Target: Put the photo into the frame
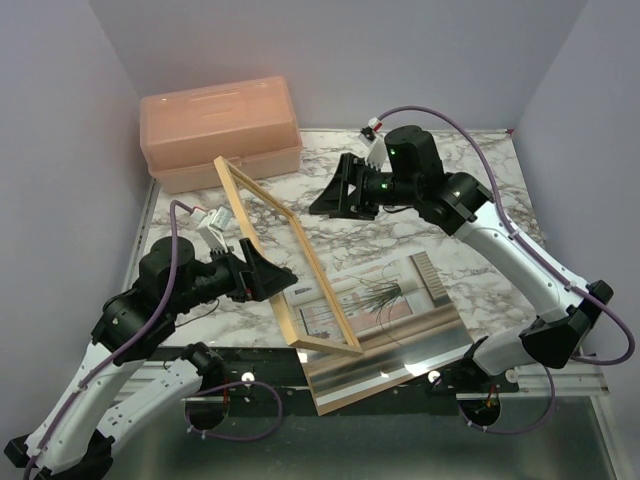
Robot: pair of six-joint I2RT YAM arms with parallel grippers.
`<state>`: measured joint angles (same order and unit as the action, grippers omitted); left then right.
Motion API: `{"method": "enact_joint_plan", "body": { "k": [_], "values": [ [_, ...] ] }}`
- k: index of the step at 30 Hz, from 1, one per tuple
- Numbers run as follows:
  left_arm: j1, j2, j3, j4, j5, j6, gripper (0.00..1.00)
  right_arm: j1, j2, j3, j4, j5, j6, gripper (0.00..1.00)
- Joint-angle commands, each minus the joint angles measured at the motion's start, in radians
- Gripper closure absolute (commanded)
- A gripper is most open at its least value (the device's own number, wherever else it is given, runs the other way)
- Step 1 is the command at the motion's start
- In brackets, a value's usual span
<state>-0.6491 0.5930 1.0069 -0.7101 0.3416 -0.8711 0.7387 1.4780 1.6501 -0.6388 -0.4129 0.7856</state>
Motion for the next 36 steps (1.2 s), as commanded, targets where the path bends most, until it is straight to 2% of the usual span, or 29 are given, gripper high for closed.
{"method": "enact_joint_plan", "body": {
  "k": [1,6,11,14,16,19,25,36],
  "values": [
    [0.008,-0.003,0.044,-0.201,-0.168,0.046,0.22,0.004,-0.053,-0.097,-0.083,0.156,-0.029,0.30],
    [0.008,-0.002,0.029,-0.264,-0.228,0.054,0.42,0.003,-0.088,-0.203,-0.081,0.202,-0.022,0.31],
    [0.007,0.009,0.054,-0.331,-0.275,0.074,0.73,0.002,-0.127,-0.310,-0.087,0.274,-0.017,0.30],
    [0.008,-0.012,0.060,-0.319,-0.271,0.080,0.90,0.002,-0.143,-0.373,-0.080,0.293,-0.013,0.30],
    [0.007,-0.035,0.061,-0.292,-0.253,0.084,1.00,0.002,-0.151,-0.421,-0.070,0.299,-0.015,0.25],
    [0.008,-0.085,0.051,-0.231,-0.218,0.077,1.00,-0.006,-0.161,-0.500,-0.047,0.305,-0.016,0.20],
    [0.006,-0.188,0.036,-0.134,-0.200,0.032,1.00,-0.055,-0.219,-0.657,0.045,0.242,-0.001,0.16],
    [0.007,-0.249,-0.051,0.021,-0.149,-0.074,1.00,-0.189,-0.409,-0.901,0.333,-0.053,0.097,0.16]
  ]
}}
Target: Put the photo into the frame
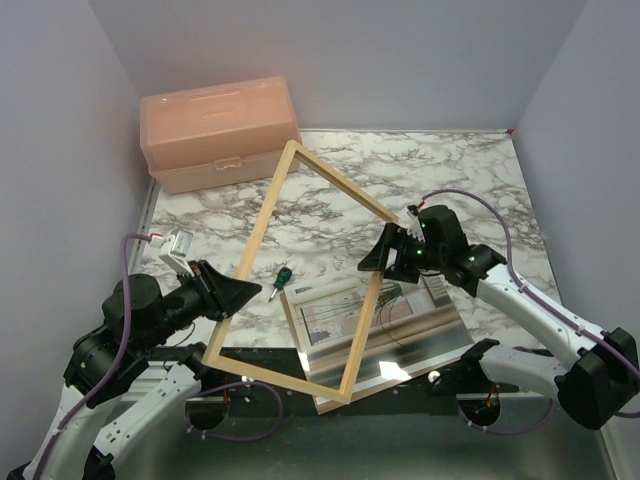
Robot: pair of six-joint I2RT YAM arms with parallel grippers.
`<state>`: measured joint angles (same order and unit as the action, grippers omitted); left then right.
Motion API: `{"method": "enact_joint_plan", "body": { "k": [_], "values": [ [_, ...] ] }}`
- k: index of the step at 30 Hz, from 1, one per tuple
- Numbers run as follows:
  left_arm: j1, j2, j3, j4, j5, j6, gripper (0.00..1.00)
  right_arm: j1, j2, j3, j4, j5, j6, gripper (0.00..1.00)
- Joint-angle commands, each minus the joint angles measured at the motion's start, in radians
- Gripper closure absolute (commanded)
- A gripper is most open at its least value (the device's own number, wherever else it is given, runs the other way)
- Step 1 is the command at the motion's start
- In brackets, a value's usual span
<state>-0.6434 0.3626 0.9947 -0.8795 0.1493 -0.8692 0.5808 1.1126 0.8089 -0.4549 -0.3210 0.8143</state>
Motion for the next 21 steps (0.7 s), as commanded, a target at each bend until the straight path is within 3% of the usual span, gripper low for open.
{"method": "enact_joint_plan", "body": {
  "k": [1,11,19,21],
  "values": [
    [0.001,-0.023,-0.051,0.209,0.044,-0.089,1.00,-0.034,-0.052,-0.075,0.151,-0.142,0.080,0.16],
    [0.002,-0.056,-0.151,0.297,0.035,-0.168,1.00,-0.041,-0.173,-0.200,0.403,-0.177,0.219,0.26],
    [0.002,-0.055,-0.203,0.308,0.043,-0.194,1.00,-0.041,-0.198,-0.156,0.513,-0.197,0.243,0.32],
    [0.003,-0.045,-0.218,0.309,0.038,-0.194,1.00,-0.043,-0.197,-0.132,0.500,-0.185,0.235,0.42]
  ]
}}
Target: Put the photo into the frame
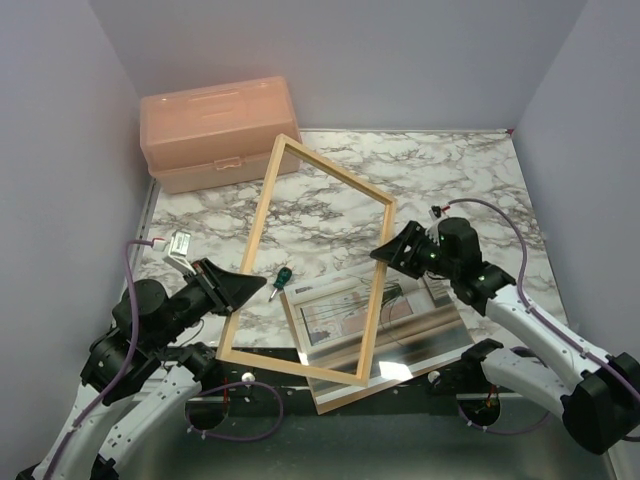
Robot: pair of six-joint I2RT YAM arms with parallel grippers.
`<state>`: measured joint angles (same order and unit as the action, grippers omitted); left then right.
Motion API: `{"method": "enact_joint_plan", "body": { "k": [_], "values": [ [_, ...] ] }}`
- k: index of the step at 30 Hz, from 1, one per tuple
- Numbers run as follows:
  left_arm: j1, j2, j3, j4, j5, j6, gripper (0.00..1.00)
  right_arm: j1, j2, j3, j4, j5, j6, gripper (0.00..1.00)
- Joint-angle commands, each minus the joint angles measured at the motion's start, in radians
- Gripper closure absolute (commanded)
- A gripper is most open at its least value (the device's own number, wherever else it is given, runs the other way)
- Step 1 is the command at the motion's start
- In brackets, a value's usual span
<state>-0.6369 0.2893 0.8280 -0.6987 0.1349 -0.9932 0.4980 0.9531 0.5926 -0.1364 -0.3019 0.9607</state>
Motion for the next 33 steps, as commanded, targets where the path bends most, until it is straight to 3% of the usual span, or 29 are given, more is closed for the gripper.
{"method": "enact_joint_plan", "body": {
  "k": [1,8,15,21,24,28,33],
  "values": [
    [-0.003,0.037,-0.059,0.128,0.050,-0.073,1.00,0.040,-0.036,0.106,0.155,-0.183,0.079,0.48],
    [0.000,0.125,-0.122,0.136,0.039,-0.044,0.99,0.039,0.050,0.335,-0.280,0.113,-0.111,0.77],
    [0.009,0.192,-0.207,0.123,0.000,0.020,0.76,0.037,0.127,0.409,-0.418,0.249,-0.209,0.98],
    [0.017,0.227,-0.266,0.161,0.029,0.076,0.48,0.036,0.165,0.405,-0.426,0.289,-0.265,0.99],
    [0.021,0.239,-0.300,0.213,0.077,0.091,0.29,0.035,0.183,0.398,-0.416,0.296,-0.288,0.99],
    [0.028,0.255,-0.338,0.269,0.126,0.082,0.29,0.034,0.211,0.370,-0.384,0.281,-0.305,0.99],
    [0.031,0.238,-0.308,0.190,0.099,0.110,0.35,0.031,0.228,0.345,-0.375,0.296,-0.311,0.99]
  ]
}}
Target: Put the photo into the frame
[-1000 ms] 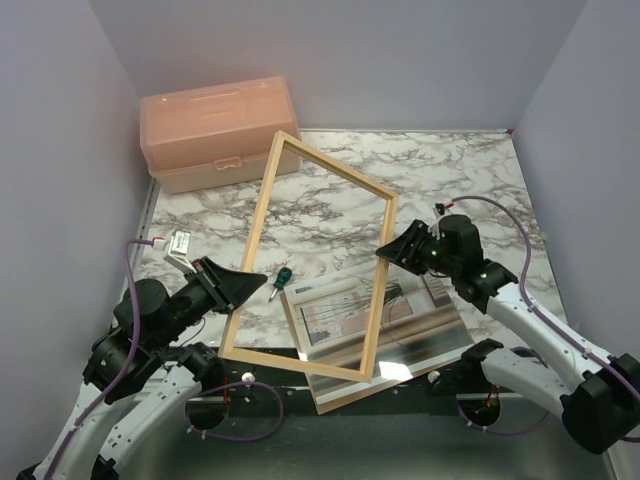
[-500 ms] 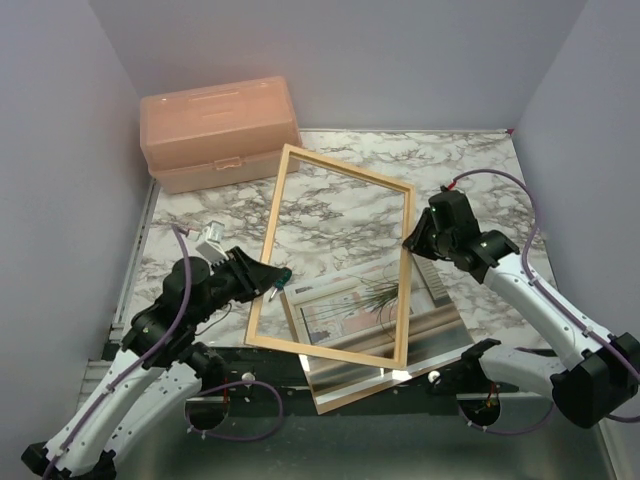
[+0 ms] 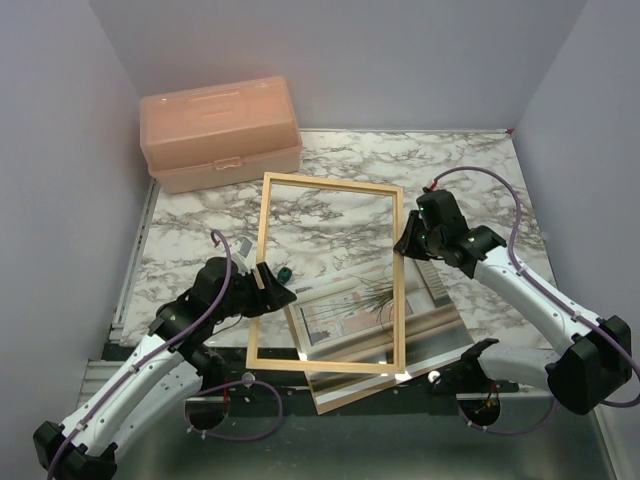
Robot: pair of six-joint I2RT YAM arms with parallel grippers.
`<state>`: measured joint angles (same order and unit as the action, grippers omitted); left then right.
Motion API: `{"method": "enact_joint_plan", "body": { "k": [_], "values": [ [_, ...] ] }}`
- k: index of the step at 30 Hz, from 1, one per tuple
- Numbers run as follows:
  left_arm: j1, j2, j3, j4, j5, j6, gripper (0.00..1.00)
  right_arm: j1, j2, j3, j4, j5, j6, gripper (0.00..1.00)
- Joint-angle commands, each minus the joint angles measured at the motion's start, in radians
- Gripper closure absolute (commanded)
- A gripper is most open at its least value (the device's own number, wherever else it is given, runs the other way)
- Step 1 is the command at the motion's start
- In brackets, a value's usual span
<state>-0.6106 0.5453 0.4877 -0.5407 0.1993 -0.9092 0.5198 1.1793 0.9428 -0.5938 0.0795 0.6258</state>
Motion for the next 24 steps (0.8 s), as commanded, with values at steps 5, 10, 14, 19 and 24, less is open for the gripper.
{"method": "enact_joint_plan", "body": {
  "k": [5,10,14,19,24],
  "values": [
    [0.005,-0.051,0.104,-0.081,0.008,0.072,0.35,-0.002,0.012,-0.018,0.091,-0.085,0.027,1.00],
    [0.006,-0.089,0.163,-0.161,0.019,0.107,0.18,-0.012,0.022,-0.044,0.116,-0.099,0.031,0.99],
    [0.008,-0.103,0.199,-0.195,0.051,0.119,0.09,-0.021,0.024,-0.065,0.137,-0.112,0.029,0.99],
    [0.008,-0.115,0.239,-0.235,0.087,0.116,0.11,-0.029,0.030,-0.079,0.146,-0.102,0.016,0.99],
    [0.008,-0.115,0.304,-0.302,0.096,0.099,0.13,-0.036,0.026,-0.089,0.149,-0.086,0.012,1.00]
  ]
}}
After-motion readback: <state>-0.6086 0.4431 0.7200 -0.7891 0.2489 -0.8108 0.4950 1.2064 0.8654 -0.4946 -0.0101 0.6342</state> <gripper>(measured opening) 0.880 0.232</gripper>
